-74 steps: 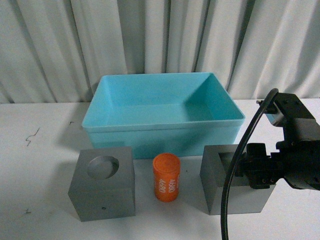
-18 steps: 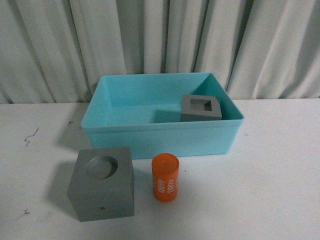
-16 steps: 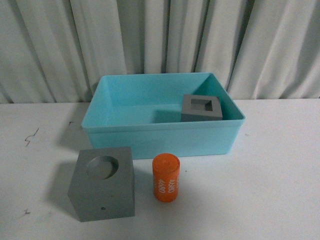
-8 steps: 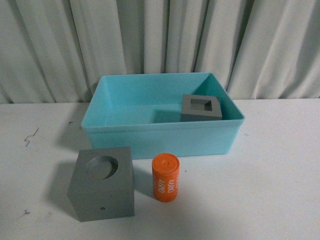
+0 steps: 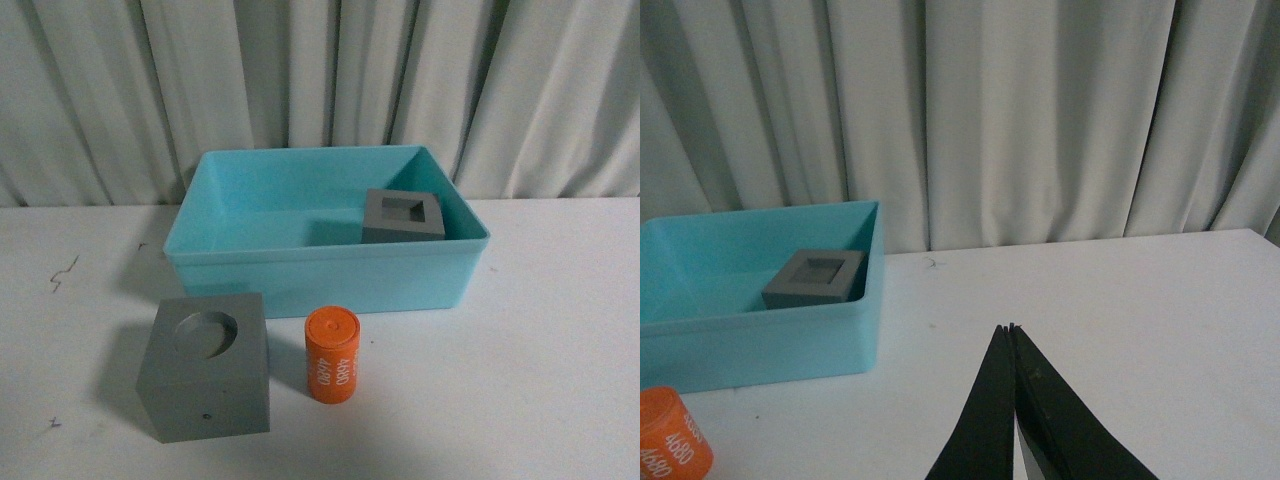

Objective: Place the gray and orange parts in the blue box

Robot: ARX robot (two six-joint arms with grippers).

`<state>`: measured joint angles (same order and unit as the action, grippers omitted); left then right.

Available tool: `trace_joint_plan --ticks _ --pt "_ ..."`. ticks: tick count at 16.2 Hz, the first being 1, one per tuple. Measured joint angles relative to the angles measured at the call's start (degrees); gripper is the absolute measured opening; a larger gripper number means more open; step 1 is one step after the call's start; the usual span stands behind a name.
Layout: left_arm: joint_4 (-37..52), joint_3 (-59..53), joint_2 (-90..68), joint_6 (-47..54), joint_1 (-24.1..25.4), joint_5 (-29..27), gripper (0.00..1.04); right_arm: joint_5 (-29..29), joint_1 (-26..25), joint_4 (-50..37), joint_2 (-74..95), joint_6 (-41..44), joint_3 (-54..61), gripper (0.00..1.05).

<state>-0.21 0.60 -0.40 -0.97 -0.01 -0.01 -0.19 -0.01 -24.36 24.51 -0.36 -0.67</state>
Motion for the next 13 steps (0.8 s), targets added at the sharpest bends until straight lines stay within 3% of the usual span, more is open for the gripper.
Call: trace_joint_plan --ticks 2,6,9,13 --pt "-0.02 0.0 0.0 0.02 0.0 0.0 0.98 0.0 0.0 6.84 -7.08 0.0 0.02 0.02" --pt "0.0 0.0 0.0 0.02 0.0 0.0 0.98 0.0 0.0 10.97 -11.3 0.0 0.02 0.02" --pt "0.0 0.0 0.0 0.02 0.0 0.0 0.98 0.0 -0.02 11.1 -11.56 0.04 0.02 0.25" --pt "0.0 0.0 0.0 0.0 0.0 0.0 0.98 0.0 -0.02 11.1 -11.56 0.02 0.02 0.67"
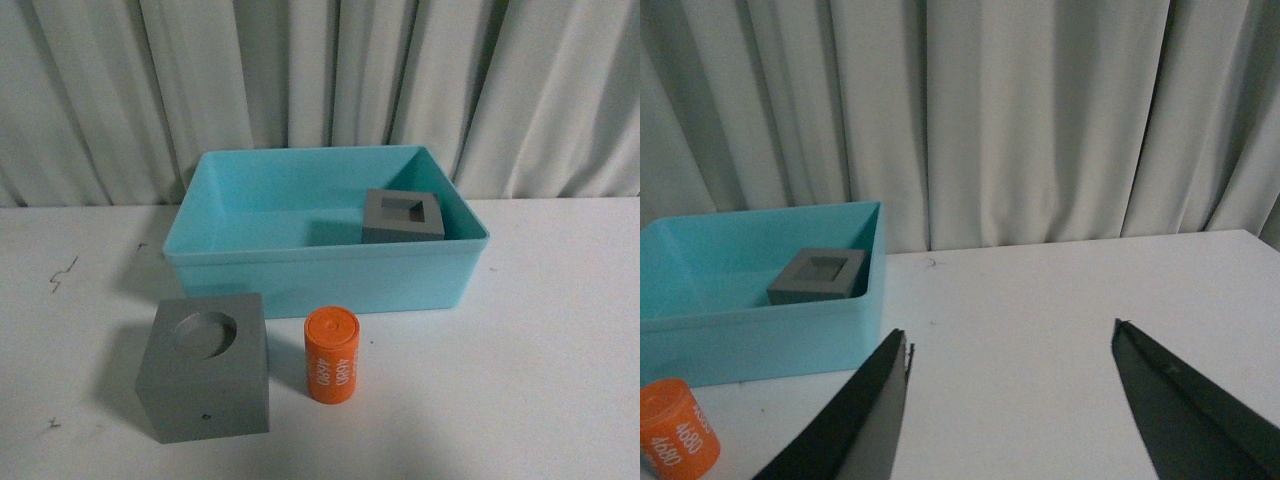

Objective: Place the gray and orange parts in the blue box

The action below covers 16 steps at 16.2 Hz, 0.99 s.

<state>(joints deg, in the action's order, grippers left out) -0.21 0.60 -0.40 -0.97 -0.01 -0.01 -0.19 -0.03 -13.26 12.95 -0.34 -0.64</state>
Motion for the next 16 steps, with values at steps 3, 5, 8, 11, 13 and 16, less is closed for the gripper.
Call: trace_joint_plan --ticks 3,5,8,11,13,16 --pt "-7.04 2.05 -1.66 -1.92 -0.11 0.04 0.98 0.0 0.02 0.0 0.0 0.02 0.0 0.93" --pt "-12.81 15.91 -33.57 -16.7 -3.67 -0.7 0.98 0.02 0.02 0.0 0.02 0.0 0.0 0.98" --pt "-2.16 21.33 -53.9 -21.94 -7.72 -1.25 0.98 0.04 0.02 2.43 -2.51 0.0 0.0 0.66" --pt "1.31 21.64 -59.6 -23.26 -9.62 -1.44 0.98 0.15 0.02 13.49 -12.11 0.0 -0.04 0.32" --pt "3.69 21.77 -62.9 -22.99 -9.25 -1.07 0.98 0.15 0.02 13.94 -12.74 0.0 -0.04 0.1" --pt "8.44 22.75 -69.9 -22.32 -8.61 -0.42 0.98 0.13 0.02 13.44 -12.74 0.17 -0.04 0.02"
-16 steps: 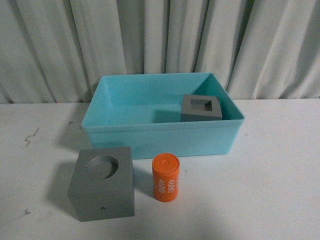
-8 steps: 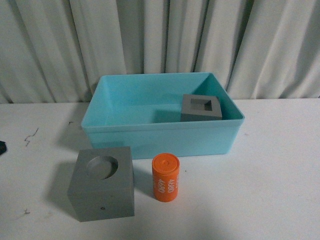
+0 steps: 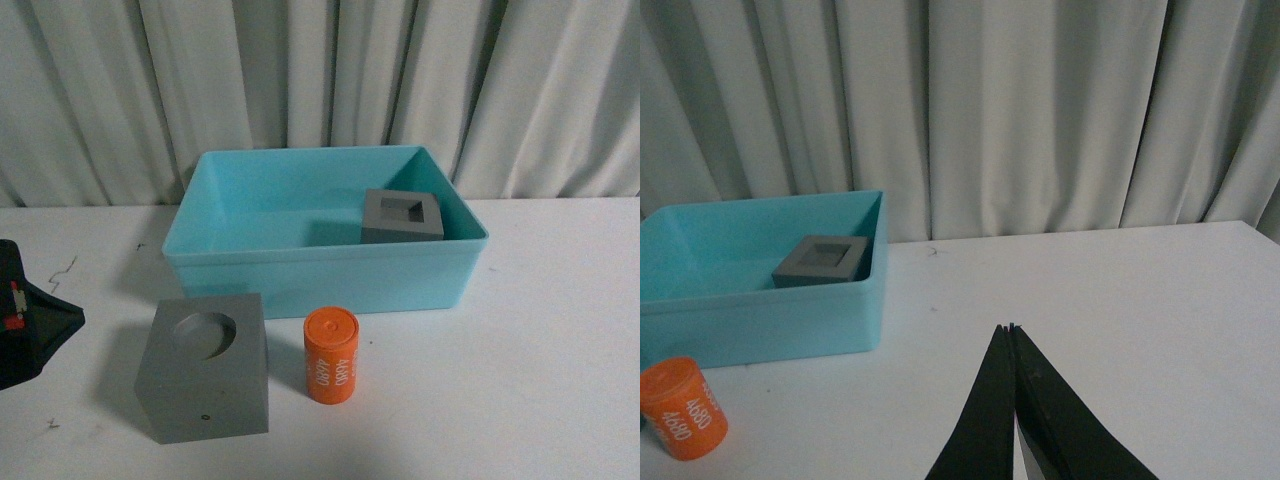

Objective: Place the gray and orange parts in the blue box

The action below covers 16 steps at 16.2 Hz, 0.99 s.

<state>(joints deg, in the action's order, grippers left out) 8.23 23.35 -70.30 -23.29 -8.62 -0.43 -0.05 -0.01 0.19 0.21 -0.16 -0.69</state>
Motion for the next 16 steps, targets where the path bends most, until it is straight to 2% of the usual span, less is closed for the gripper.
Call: trace_joint_plan --ticks 1,2,6,10,16 --pt "1.57 0.83 -2.21 0.52 -0.15 0.0 0.98 0.02 0.0 0.04 0.0 0.02 0.0 0.02" --pt "3.1 1.44 -4.13 0.85 -0.77 0.0 0.98 0.02 0.0 0.0 0.0 0.04 0.0 0.11" --pt "9.14 3.67 -13.62 1.97 -4.04 -0.02 0.98 0.02 0.0 0.02 0.0 0.04 0.0 0.56" --pt "12.22 6.84 -20.59 2.82 -5.2 -0.04 0.98 0.02 0.0 0.02 0.0 0.04 0.0 0.98" --pt "15.78 8.35 -27.54 4.46 -6.69 -0.26 0.98 0.02 0.0 0.02 0.0 0.02 0.0 0.98"
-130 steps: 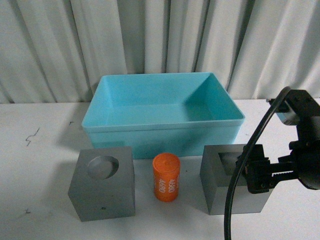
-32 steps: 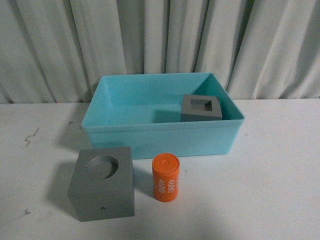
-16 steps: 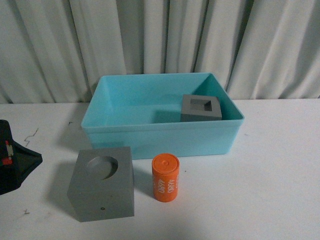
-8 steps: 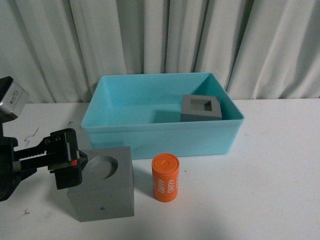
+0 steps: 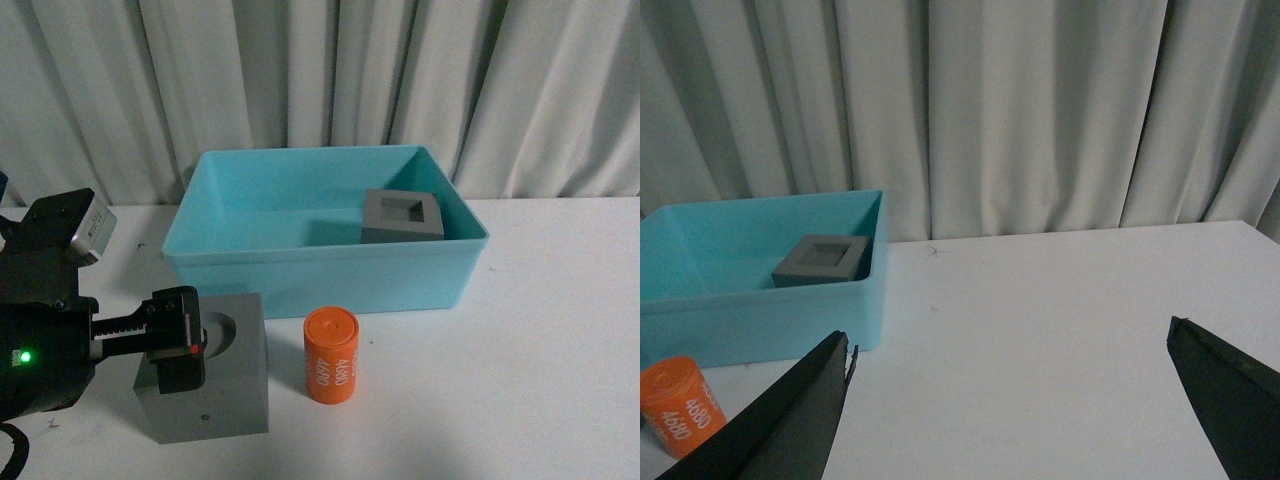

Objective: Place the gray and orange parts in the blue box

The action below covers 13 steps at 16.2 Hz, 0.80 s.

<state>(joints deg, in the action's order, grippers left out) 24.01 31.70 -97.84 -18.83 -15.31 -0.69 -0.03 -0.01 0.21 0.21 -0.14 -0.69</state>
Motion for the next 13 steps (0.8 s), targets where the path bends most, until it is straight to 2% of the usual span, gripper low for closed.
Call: trace_joint_plan --ticks 13 --pt "3.1 2.19 -5.25 1.31 -1.42 -0.42 0.98 0.0 0.0 0.0 0.0 0.0 0.0 0.98"
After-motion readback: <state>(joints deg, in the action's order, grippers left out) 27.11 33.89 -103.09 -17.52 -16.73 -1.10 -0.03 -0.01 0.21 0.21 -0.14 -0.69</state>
